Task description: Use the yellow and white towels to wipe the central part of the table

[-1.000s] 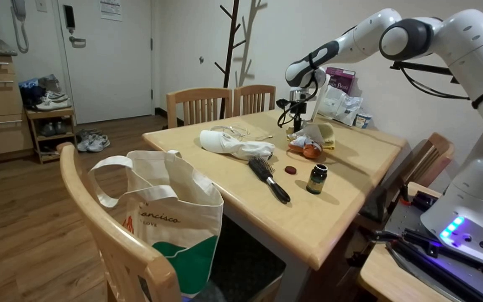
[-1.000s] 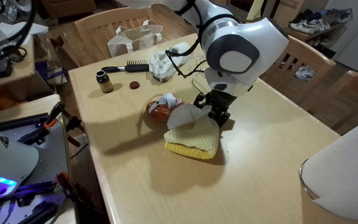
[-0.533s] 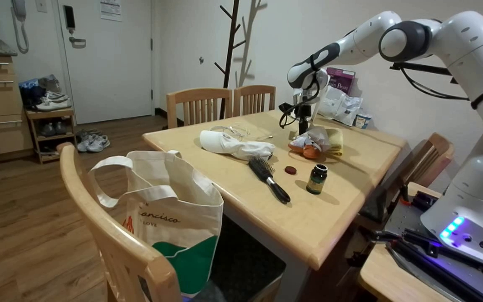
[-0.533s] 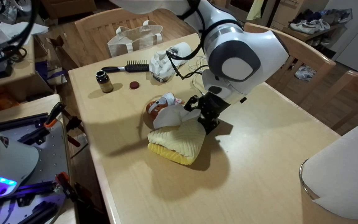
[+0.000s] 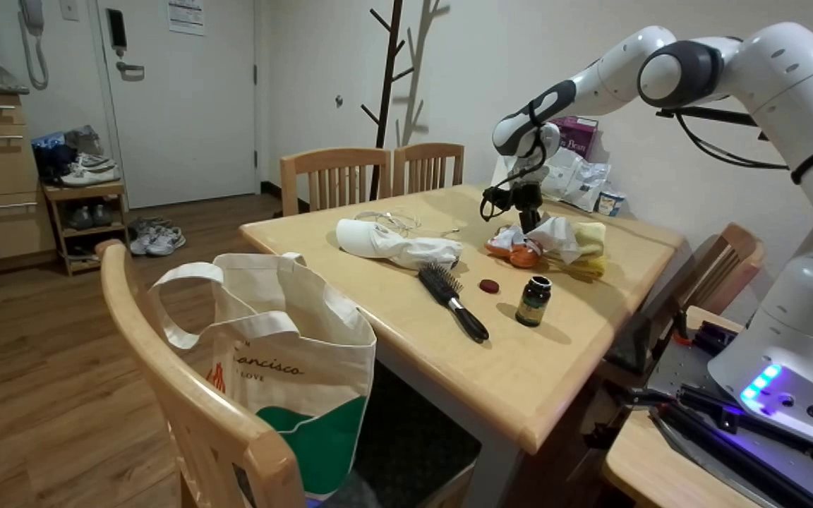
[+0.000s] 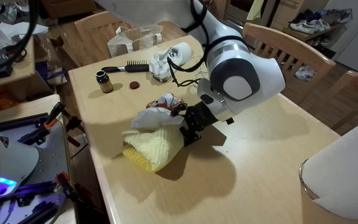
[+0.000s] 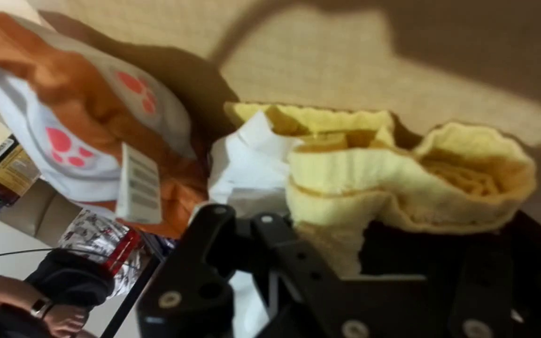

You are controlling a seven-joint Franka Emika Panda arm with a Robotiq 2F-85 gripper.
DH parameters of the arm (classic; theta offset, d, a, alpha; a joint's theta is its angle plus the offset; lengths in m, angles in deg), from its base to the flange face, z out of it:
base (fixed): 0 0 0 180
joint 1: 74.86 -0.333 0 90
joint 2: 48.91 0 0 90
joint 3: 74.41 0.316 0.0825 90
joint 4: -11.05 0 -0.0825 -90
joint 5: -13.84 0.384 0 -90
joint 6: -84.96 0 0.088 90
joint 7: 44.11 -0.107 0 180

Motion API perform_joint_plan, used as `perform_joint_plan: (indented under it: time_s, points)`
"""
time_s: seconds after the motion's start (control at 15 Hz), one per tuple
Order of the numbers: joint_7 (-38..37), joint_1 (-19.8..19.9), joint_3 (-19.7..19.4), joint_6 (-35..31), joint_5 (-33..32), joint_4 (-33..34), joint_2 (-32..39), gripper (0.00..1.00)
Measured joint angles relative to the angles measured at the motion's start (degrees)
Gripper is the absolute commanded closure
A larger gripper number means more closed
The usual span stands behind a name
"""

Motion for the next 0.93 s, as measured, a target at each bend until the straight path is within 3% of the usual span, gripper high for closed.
perform_joint_plan:
  time_s: [0.27, 0.4, 0.67, 0.93]
  points:
    - [-2.1, 2.6, 0.5, 9.1, 1.7, 0.1, 2.0, 1.0]
    - [-2.1, 3.8, 0.7, 10.2, 4.2, 0.1, 2.2, 1.0]
    - [-1.9, 4.7, 2.9, 8.5, 10.7, 1.9, 2.1, 1.0]
    - [-1.5, 3.6, 5.7, 1.2, 13.4, 4.5, 1.8, 1.0]
